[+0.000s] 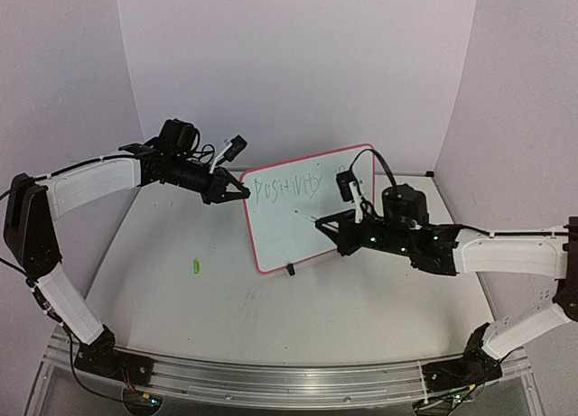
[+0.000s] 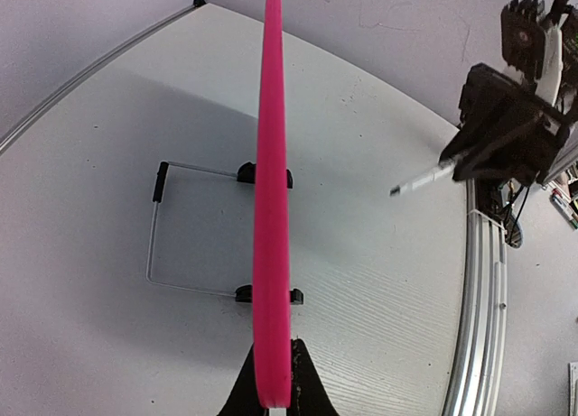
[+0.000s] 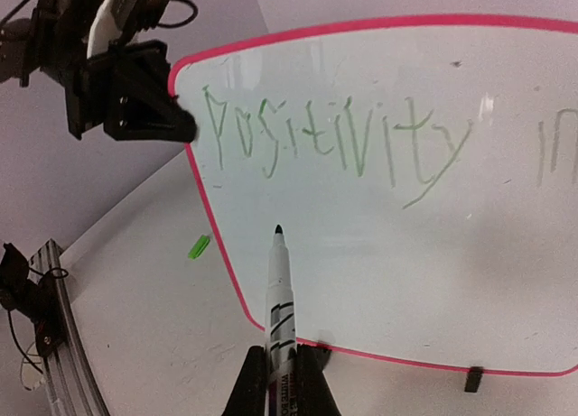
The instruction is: Write a sentence on the whiteboard
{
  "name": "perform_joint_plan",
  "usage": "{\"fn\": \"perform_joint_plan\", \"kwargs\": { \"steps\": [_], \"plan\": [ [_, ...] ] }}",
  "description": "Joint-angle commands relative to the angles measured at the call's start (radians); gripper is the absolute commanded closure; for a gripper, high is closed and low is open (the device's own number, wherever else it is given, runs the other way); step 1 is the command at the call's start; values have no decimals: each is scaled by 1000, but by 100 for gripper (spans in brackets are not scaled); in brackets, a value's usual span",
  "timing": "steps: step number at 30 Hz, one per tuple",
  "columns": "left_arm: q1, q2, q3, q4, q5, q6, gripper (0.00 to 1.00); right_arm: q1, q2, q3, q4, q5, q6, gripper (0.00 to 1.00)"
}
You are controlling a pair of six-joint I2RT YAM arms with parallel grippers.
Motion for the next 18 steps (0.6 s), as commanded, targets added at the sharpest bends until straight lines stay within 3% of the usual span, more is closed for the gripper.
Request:
{"fn": "perform_joint_plan", "kwargs": {
  "steps": [1,18],
  "plan": [
    [-12,-9,-6,-74,-59,25,100,56,121,89,111,-82,-9,100],
    [-12,-15,-7,-75,-62,27,100,72,381,232,178,-119,28,100]
  ]
}}
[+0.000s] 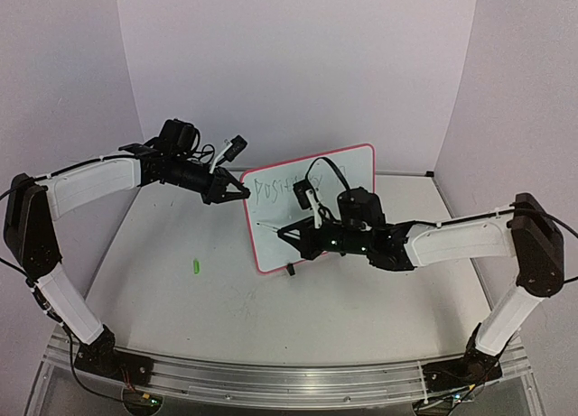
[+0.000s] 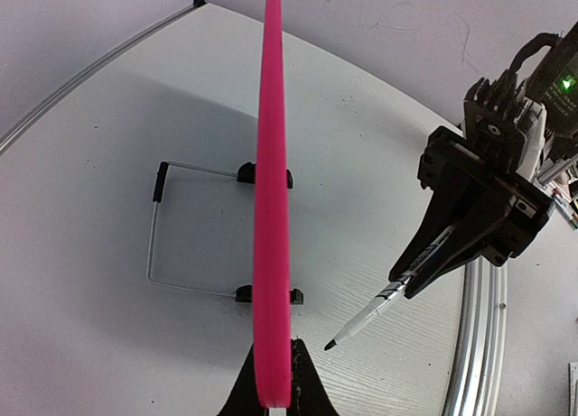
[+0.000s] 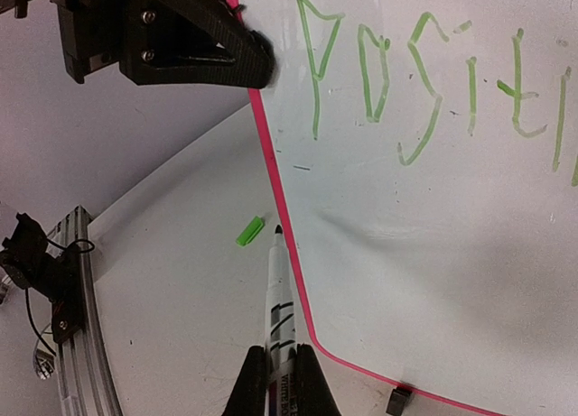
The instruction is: Write a sentence on the whiteboard
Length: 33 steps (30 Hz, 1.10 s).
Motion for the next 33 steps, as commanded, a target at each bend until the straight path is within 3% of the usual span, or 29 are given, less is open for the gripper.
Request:
{"fn": "perform_joint_plan", "kwargs": {
  "steps": [1,19,33],
  "plan": [
    [-11,-15,-7,-75,-61,26,100,0,42,59,47,-3,17,100],
    [-13,-19,-7,-77,-63,28,100,-2,72,49,-5,156,54,100],
    [-17,-25,-7,-77,-64,30,100,-2,53,2,-22,179,72,100]
  ]
}}
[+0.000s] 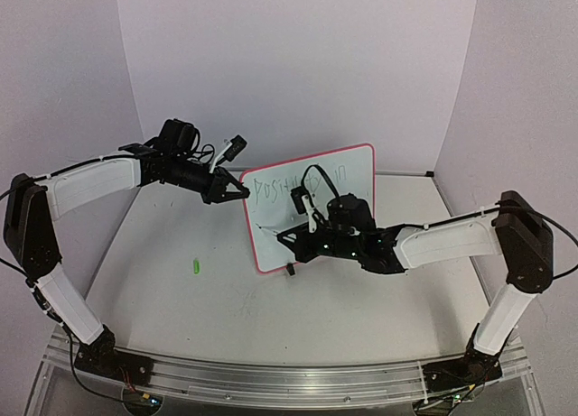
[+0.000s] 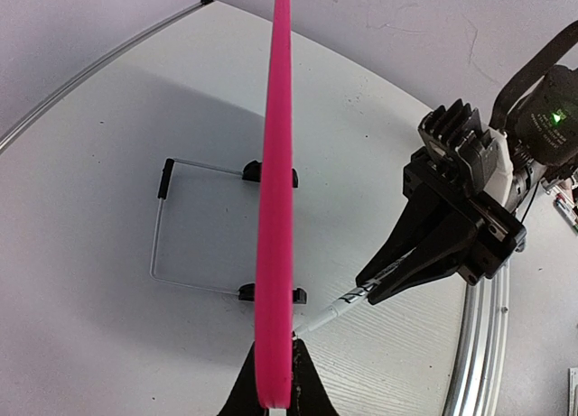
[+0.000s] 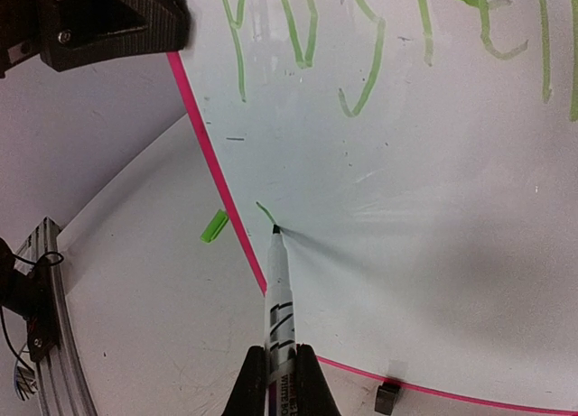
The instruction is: Write a sentence on the whiteboard
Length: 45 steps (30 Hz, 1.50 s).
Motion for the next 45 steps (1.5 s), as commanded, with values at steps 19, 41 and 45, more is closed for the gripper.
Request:
{"fn": "perform_joint_plan", "kwargs": {
  "steps": [19,41,45],
  "plan": [
    [-24,-22,-7,-77,-50,44,100,-13,-104,-48,38,-19,-12,100],
    [-25,-22,-5,-82,-59,49,100,-50,-26,-7,49,-39,1,100],
    [-25,-22,-5,-82,-60,49,100,-50,-18,-21,46,-43,11,100]
  ]
}}
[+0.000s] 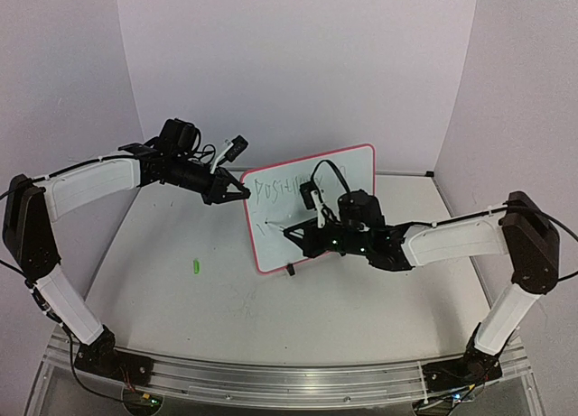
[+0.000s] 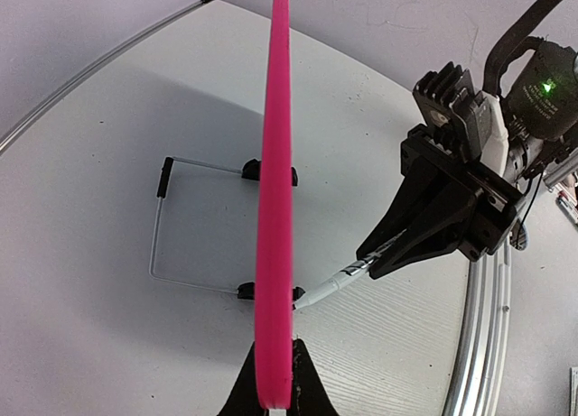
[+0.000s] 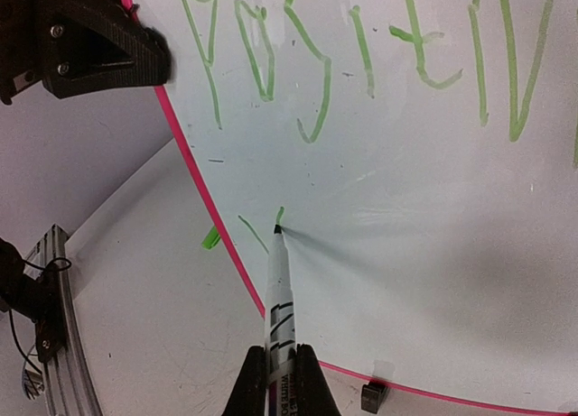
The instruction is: Write a sentence on the whiteboard
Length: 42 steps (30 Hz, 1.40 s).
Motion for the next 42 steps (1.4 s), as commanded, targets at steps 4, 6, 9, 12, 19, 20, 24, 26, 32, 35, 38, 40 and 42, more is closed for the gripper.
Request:
{"fn": "perform_joint_plan", "kwargs": {
  "steps": [4,6,9,12,19,20,24,26,32,35,38,40,42],
  "plan": [
    [-12,-12,-5,-73,-42,48,100,-7,34,-3,23,0,25,100],
    [-12,-13,-4,-72,-42,48,100,-6,44,-8,23,-9,32,100],
    [-12,-15,-4,-72,-41,48,100,-5,62,-15,23,-20,43,100],
    [-12,-15,-4,-71,-42,48,100,-4,79,-21,26,-26,52,100],
    [-13,-18,-4,-72,-44,48,100,15,122,-17,30,-42,65,100],
    [-13,-17,-4,-72,-44,49,100,17,126,-14,30,-46,66,100],
    [-13,-13,-2,-71,-44,47,100,23,116,-12,30,-66,60,100],
    [-13,-14,-2,-71,-44,49,100,25,89,-18,30,-85,53,100],
    [-13,-14,-3,-72,-45,50,100,25,-40,-69,42,-42,51,100],
    [-13,-12,-2,-72,-44,49,100,23,-75,-82,41,11,43,100],
    [-13,-12,-3,-72,-45,49,100,18,-78,-80,41,41,36,100],
    [-14,-12,-3,-74,-45,49,100,9,-70,-73,42,47,37,100],
    [-14,-12,-4,-74,-46,49,100,2,-61,-64,42,47,38,100]
  ]
}}
